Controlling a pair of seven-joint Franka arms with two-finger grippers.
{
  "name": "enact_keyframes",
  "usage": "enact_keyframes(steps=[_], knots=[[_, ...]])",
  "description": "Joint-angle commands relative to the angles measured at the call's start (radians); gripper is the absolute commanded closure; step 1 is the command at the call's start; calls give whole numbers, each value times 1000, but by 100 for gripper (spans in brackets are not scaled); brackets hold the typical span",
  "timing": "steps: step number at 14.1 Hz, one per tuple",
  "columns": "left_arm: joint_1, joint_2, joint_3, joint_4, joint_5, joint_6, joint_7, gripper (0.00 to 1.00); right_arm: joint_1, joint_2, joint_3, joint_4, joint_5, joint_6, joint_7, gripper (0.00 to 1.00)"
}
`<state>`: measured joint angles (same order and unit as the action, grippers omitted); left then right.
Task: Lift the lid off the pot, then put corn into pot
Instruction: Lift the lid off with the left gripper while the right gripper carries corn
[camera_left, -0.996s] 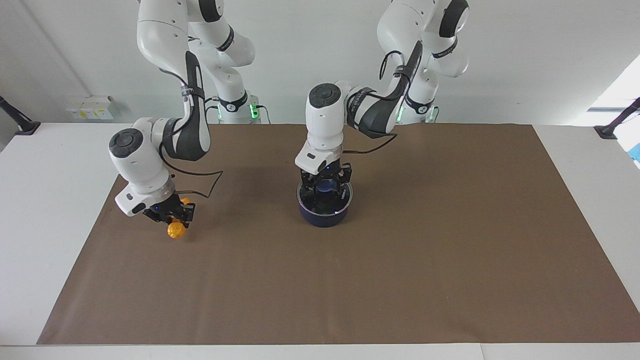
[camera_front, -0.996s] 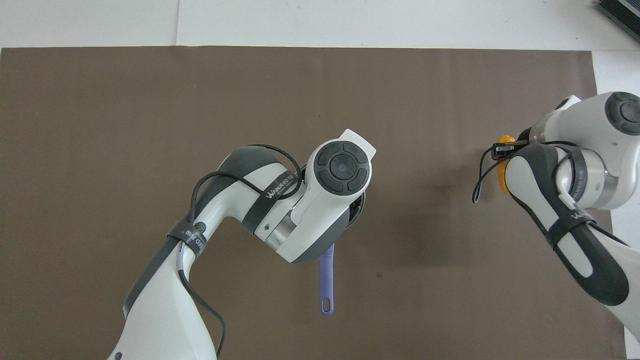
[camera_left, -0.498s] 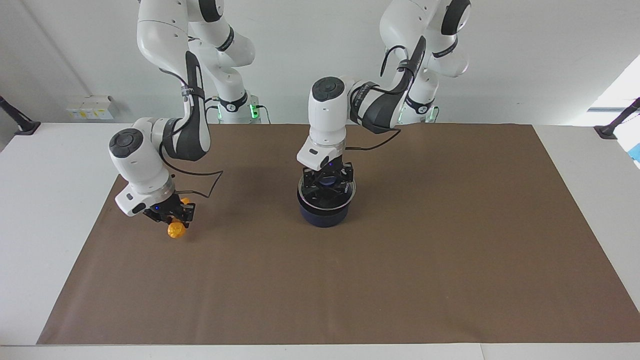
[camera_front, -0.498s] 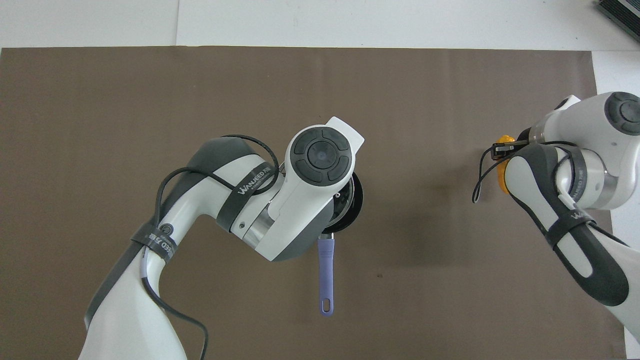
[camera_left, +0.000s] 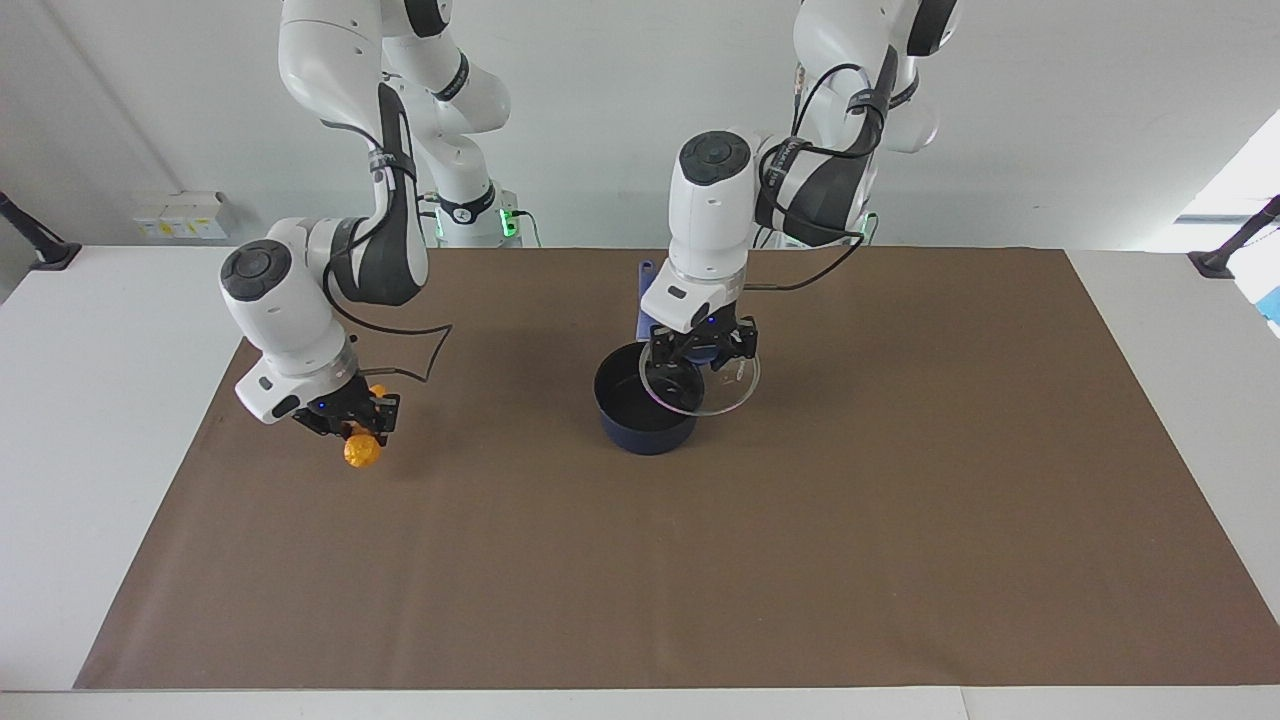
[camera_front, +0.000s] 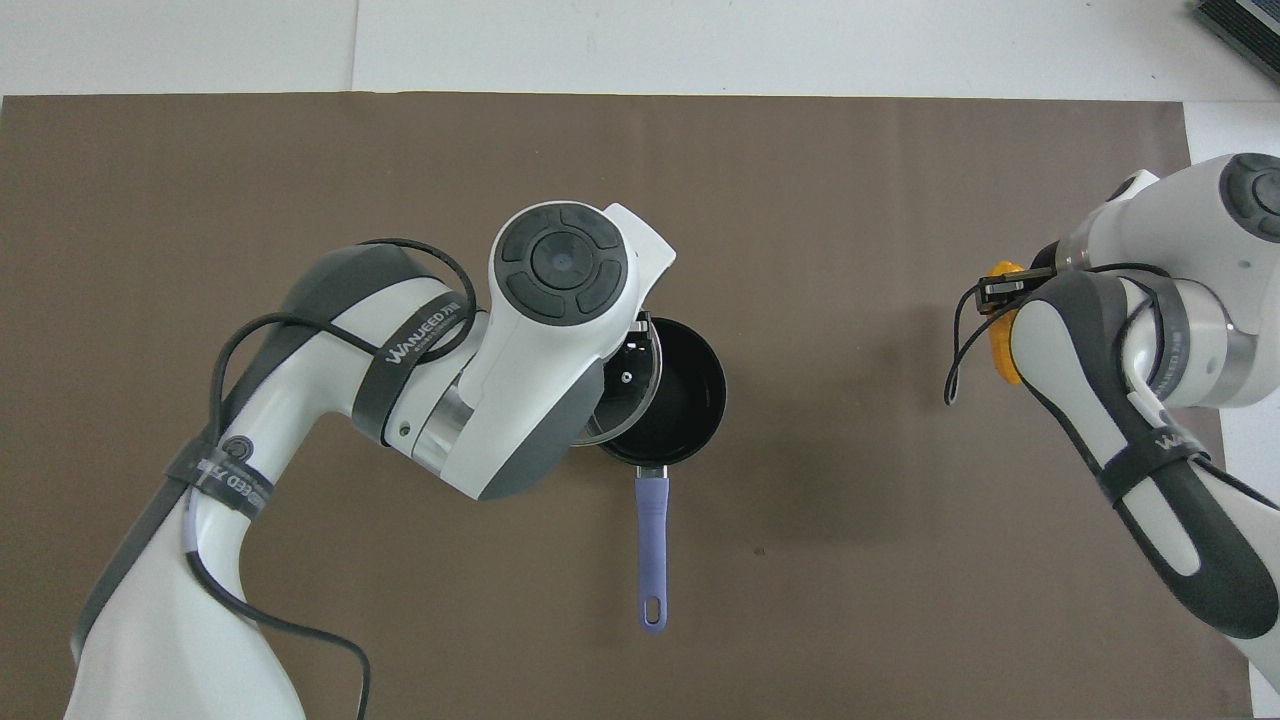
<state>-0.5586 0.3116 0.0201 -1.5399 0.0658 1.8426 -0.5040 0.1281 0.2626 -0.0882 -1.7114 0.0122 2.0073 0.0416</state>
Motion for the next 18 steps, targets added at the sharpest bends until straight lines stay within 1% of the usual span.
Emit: enact_keyframes(steps=[1,2,4,6,8,10,11,12,14,15,16,18], knots=[[83,-62,-9,-83,6,4,124,100,73,15,5,42,-18,-22,143,100],[112,-66,-9,-103,6,18,169,100,105,20,5,58,-18,-27,202,100],[167,-94,-9,-176,5,78,241,100,169,23,5,84,-21,-38,289,100],[250,-130,-9,-277,5,182,365,100,229,29,5,94,-12,-50,320,100],[328,-166,-9,-363,-12,251,502,100,301,101,5,191,-17,-106,433,100],[371,-181,-9,-416,-17,288,548,100,364,203,5,332,-20,-154,519,100],[387,-184,-9,-437,-17,308,565,100,386,239,5,375,-20,-162,541,100],[406,-193,-9,-468,-17,334,585,100,415,263,5,390,-21,-157,578,100],[436,-215,-9,-546,-17,404,620,100,467,280,5,377,-38,-133,638,100],[453,-220,-9,-577,-17,437,628,100,484,277,5,351,-60,-104,638,100],[465,-221,-9,-603,-17,463,634,100,485,264,5,305,-63,-90,639,100],[485,-226,-9,-652,-17,522,654,100,487,251,7,283,-51,-84,638,100]])
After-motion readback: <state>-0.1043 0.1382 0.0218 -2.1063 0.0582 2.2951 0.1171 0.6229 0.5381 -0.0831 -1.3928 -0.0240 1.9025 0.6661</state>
